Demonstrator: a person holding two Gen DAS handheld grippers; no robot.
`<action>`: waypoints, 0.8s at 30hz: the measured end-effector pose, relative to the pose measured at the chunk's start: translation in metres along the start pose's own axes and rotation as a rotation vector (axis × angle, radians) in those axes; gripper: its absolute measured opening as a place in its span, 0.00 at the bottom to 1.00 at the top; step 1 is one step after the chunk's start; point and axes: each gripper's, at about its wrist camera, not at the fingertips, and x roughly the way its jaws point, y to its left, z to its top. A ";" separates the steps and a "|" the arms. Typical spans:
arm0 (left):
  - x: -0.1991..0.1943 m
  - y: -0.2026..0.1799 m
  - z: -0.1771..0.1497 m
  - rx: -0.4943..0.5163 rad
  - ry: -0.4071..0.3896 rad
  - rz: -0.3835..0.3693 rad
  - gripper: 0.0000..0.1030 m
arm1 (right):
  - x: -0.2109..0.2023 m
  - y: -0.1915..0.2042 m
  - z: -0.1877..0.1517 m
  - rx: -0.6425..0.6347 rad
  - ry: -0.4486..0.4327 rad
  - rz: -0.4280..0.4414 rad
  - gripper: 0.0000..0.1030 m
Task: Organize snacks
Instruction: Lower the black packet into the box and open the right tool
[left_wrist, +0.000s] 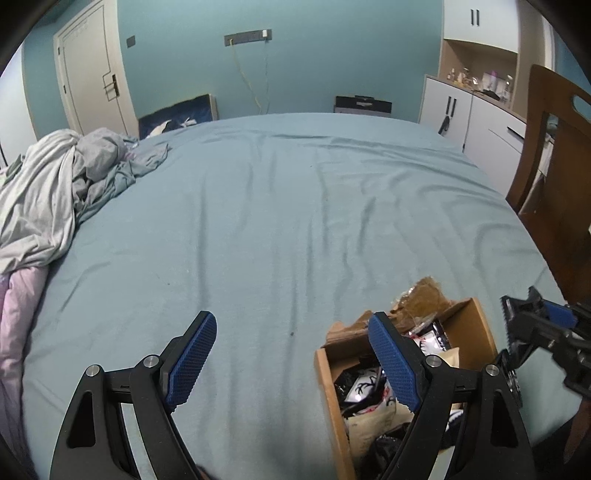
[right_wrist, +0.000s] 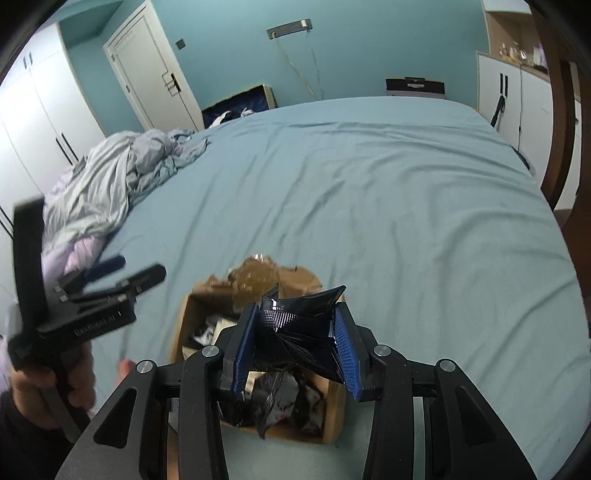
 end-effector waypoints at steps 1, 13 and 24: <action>-0.001 -0.002 -0.001 0.008 0.000 0.002 0.83 | -0.001 0.004 -0.001 -0.014 -0.004 0.004 0.41; -0.007 -0.016 -0.015 0.077 0.054 0.039 0.87 | -0.036 0.013 -0.006 -0.050 -0.113 -0.119 0.84; -0.005 -0.035 -0.017 0.140 0.052 0.083 1.00 | -0.005 0.024 -0.004 -0.058 0.073 -0.191 0.84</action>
